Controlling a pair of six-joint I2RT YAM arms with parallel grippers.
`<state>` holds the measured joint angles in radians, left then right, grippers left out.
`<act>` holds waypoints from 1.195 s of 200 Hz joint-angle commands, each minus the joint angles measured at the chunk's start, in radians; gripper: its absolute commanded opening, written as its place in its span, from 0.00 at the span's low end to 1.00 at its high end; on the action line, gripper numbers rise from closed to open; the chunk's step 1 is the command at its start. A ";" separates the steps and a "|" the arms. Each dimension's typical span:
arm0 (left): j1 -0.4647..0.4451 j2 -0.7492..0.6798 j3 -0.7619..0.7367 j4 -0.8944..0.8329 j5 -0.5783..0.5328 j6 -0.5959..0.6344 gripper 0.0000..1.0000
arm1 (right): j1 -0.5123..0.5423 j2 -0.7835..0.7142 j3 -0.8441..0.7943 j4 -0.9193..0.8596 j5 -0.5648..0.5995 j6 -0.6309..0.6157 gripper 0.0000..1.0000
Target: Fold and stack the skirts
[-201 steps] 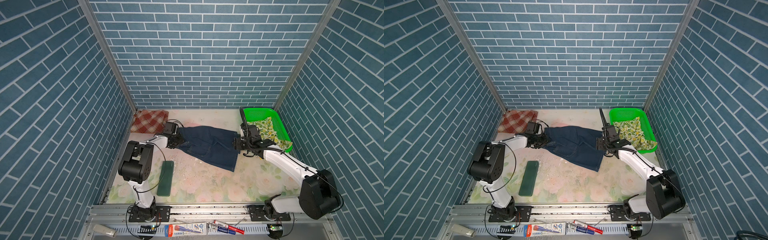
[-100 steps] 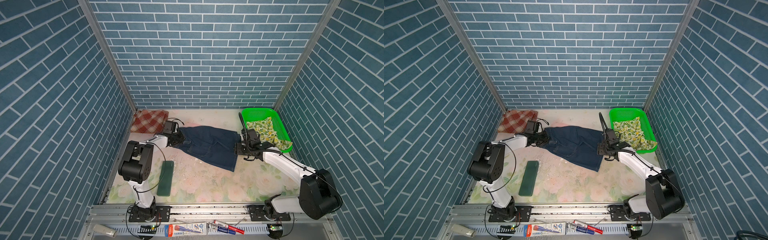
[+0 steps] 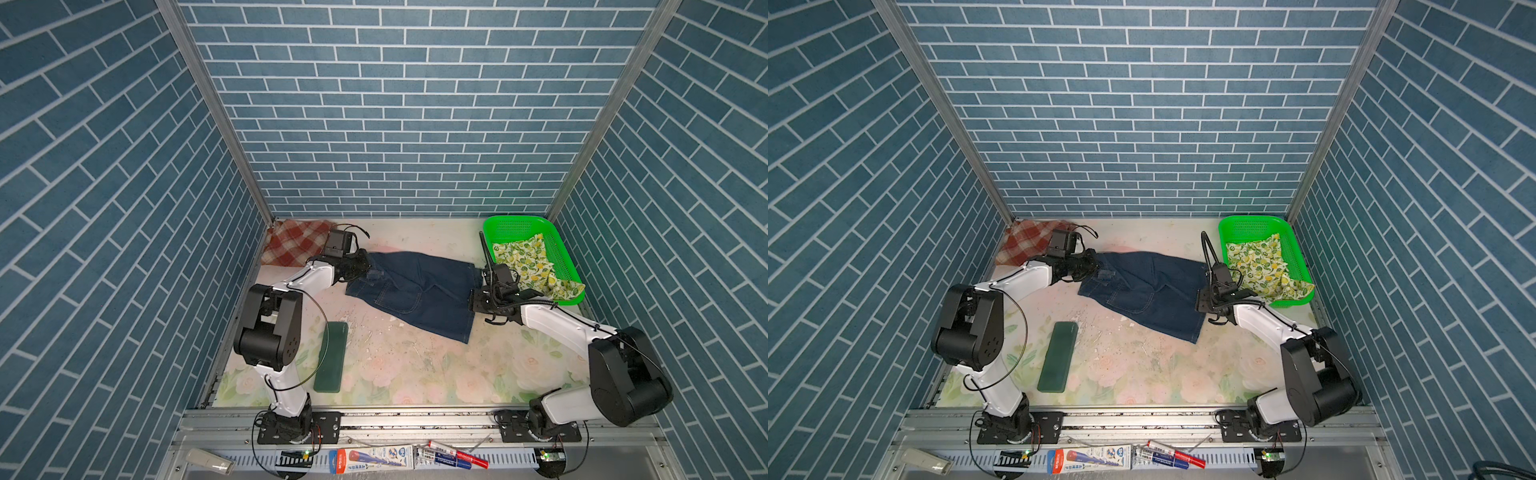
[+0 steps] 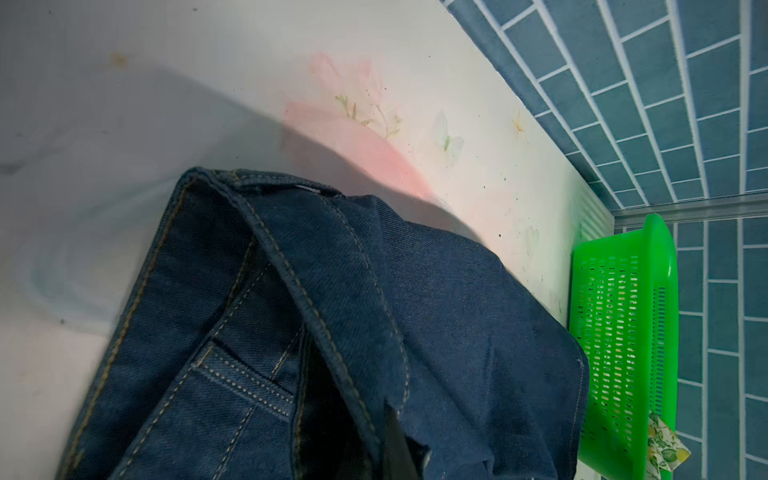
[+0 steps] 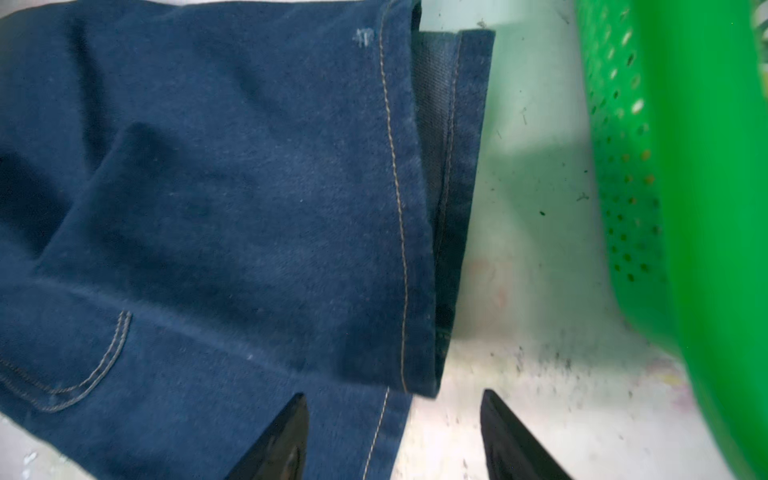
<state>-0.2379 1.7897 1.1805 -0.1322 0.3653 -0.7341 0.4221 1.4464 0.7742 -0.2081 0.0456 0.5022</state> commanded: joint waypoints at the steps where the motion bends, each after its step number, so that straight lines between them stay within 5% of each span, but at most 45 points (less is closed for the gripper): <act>1: 0.002 -0.016 0.028 -0.024 0.010 0.011 0.00 | -0.016 0.035 -0.042 0.118 -0.016 0.046 0.64; 26: 0.003 -0.017 0.035 -0.032 0.011 0.010 0.00 | -0.026 0.048 -0.064 0.210 -0.053 0.039 0.48; 54: 0.012 -0.004 0.070 -0.049 0.012 0.007 0.00 | -0.034 0.041 -0.040 0.244 -0.074 0.024 0.00; 141: 0.109 0.085 0.323 -0.248 0.062 0.100 0.00 | -0.037 -0.062 0.115 0.067 -0.066 -0.056 0.00; 239: 0.173 0.012 0.173 -0.261 0.075 0.158 0.00 | -0.034 -0.311 -0.004 -0.094 -0.084 -0.044 0.00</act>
<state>-0.0784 1.8549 1.3926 -0.3840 0.4511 -0.6048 0.3901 1.1744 0.8288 -0.2314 -0.0280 0.4633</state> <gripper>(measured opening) 0.070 0.056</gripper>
